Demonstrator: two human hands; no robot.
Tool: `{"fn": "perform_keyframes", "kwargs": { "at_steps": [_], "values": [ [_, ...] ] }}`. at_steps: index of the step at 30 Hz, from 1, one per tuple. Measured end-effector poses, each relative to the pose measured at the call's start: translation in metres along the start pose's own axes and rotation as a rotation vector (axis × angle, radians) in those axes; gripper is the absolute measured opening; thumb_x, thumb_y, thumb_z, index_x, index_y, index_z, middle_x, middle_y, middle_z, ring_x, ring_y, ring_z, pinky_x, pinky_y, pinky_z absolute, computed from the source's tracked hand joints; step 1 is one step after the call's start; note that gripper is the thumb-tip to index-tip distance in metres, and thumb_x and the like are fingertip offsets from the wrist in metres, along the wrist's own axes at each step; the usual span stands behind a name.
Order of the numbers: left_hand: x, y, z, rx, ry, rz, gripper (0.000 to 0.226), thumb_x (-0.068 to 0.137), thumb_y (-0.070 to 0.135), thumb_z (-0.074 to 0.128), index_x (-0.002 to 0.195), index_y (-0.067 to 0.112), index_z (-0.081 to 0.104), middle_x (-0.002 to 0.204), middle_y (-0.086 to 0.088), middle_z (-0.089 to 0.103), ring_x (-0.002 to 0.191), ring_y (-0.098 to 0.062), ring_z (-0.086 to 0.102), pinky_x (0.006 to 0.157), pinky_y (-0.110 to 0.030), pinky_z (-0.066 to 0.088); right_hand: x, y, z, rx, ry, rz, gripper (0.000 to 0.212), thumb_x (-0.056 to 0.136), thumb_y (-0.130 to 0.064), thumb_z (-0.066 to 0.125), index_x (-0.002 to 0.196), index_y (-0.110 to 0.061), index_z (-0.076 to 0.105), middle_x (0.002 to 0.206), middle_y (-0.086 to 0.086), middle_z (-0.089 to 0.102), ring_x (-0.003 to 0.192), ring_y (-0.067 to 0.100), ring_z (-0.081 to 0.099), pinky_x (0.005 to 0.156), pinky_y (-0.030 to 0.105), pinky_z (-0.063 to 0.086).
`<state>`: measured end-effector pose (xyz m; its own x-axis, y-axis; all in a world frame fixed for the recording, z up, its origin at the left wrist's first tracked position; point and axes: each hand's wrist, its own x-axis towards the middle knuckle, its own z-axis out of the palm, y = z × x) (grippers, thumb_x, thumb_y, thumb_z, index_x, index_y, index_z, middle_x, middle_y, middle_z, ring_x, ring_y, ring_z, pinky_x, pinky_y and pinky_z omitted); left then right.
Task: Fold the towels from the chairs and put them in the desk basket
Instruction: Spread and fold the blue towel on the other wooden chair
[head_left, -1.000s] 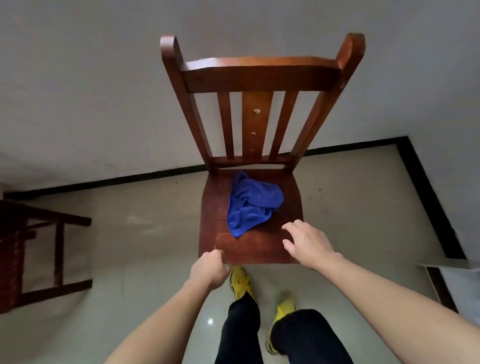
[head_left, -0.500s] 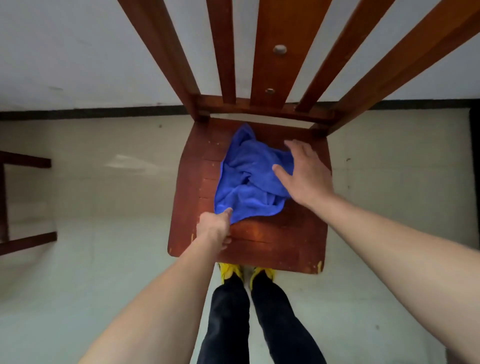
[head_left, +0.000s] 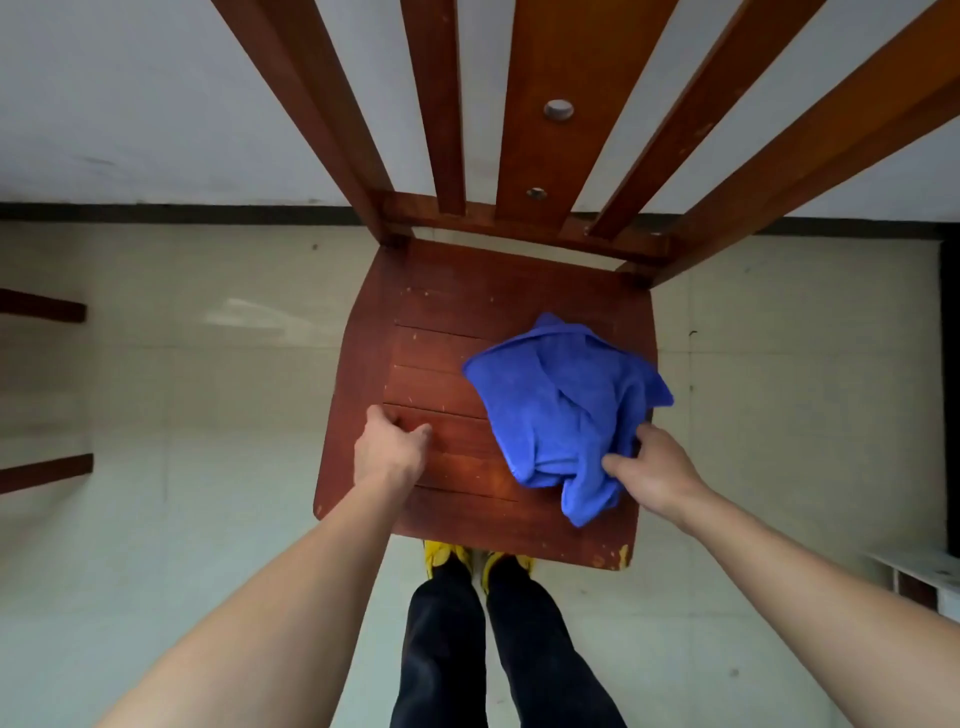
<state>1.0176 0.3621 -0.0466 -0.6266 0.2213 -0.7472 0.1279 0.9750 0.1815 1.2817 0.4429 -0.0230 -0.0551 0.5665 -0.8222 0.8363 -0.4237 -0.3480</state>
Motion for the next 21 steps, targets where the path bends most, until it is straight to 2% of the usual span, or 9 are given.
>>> {"fn": "perform_keyframes", "kwargs": {
  "at_steps": [2,4,6,8,9,11,16,19,21],
  "values": [
    [-0.004,0.011,0.005,-0.077,-0.040,0.058,0.052,0.078,0.049,0.070,0.115,0.017,0.051,0.116,-0.008,0.063,0.105,-0.034,0.061,0.089,-0.041,0.052,0.006,-0.014,-0.004,0.267,0.106,-0.014,0.015,0.083,-0.017,0.060,0.097,-0.013,0.060,0.085,0.000,0.066,0.080,0.020,0.063,0.061,0.028,0.043],
    [-0.009,0.029,0.014,-0.346,-0.149,-0.032,0.049,0.081,0.055,0.063,0.107,0.014,0.054,0.103,-0.013,0.067,0.087,-0.032,0.066,0.072,-0.042,0.058,0.016,-0.032,-0.008,0.577,0.228,0.036,0.021,0.087,-0.024,0.059,0.102,-0.011,0.064,0.090,0.002,0.069,0.085,0.020,0.065,0.064,0.028,0.047],
    [-0.015,0.047,0.027,-0.598,-0.345,-0.161,0.046,0.088,0.053,0.056,0.104,0.009,0.058,0.090,-0.014,0.068,0.077,-0.028,0.067,0.066,-0.037,0.056,0.027,-0.043,-0.005,0.759,0.247,0.107,0.026,0.086,-0.031,0.066,0.104,-0.012,0.067,0.094,0.003,0.071,0.087,0.020,0.068,0.075,0.033,0.055],
    [-0.026,0.059,0.041,-0.745,-0.438,-0.111,0.033,0.090,0.042,0.060,0.095,0.010,0.061,0.084,-0.010,0.068,0.075,-0.026,0.065,0.064,-0.030,0.054,0.030,-0.046,0.006,0.699,0.202,0.119,0.028,0.081,-0.027,0.074,0.102,-0.009,0.068,0.094,0.007,0.073,0.087,0.024,0.070,0.080,0.038,0.057],
    [-0.031,0.062,0.047,-0.763,-0.418,-0.040,0.022,0.090,0.032,0.063,0.084,0.011,0.060,0.077,-0.008,0.064,0.072,-0.024,0.061,0.060,-0.027,0.050,0.028,-0.045,0.013,0.650,0.164,0.122,0.026,0.080,-0.024,0.074,0.100,-0.008,0.069,0.092,0.008,0.073,0.087,0.025,0.070,0.079,0.036,0.057],
    [-0.032,0.059,0.050,-0.718,-0.309,0.065,0.027,0.089,0.016,0.064,0.066,0.016,0.049,0.065,-0.006,0.049,0.067,-0.019,0.046,0.054,-0.028,0.038,0.017,-0.041,0.024,0.595,0.081,0.114,0.019,0.083,-0.020,0.072,0.097,-0.008,0.070,0.091,0.008,0.073,0.086,0.023,0.070,0.075,0.031,0.056],
    [-0.020,0.028,0.002,-0.691,-0.143,-0.023,0.022,0.090,0.012,0.061,0.070,0.011,0.052,0.075,-0.009,0.058,0.071,-0.021,0.053,0.065,-0.031,0.045,-0.019,-0.020,0.035,0.672,-0.025,0.144,0.018,0.077,-0.002,0.072,0.094,-0.008,0.069,0.093,0.012,0.074,0.086,0.025,0.070,0.077,0.031,0.054],
    [-0.015,0.006,-0.026,-0.547,-0.287,-0.063,0.018,0.087,0.006,0.064,0.072,0.010,0.053,0.074,-0.011,0.062,0.069,-0.024,0.060,0.057,-0.027,0.048,-0.044,-0.018,0.044,0.535,-0.187,0.157,0.019,0.075,0.001,0.074,0.092,-0.008,0.070,0.091,0.011,0.074,0.080,0.023,0.070,0.072,0.030,0.055],
    [-0.015,-0.006,-0.041,-0.382,-0.434,-0.089,0.022,0.084,0.006,0.067,0.070,0.011,0.051,0.069,-0.011,0.061,0.062,-0.023,0.058,0.056,-0.027,0.047,-0.056,-0.020,0.044,0.504,-0.344,0.168,0.024,0.073,-0.003,0.077,0.096,-0.007,0.070,0.094,0.012,0.075,0.087,0.024,0.072,0.081,0.036,0.056]
  ]
}}
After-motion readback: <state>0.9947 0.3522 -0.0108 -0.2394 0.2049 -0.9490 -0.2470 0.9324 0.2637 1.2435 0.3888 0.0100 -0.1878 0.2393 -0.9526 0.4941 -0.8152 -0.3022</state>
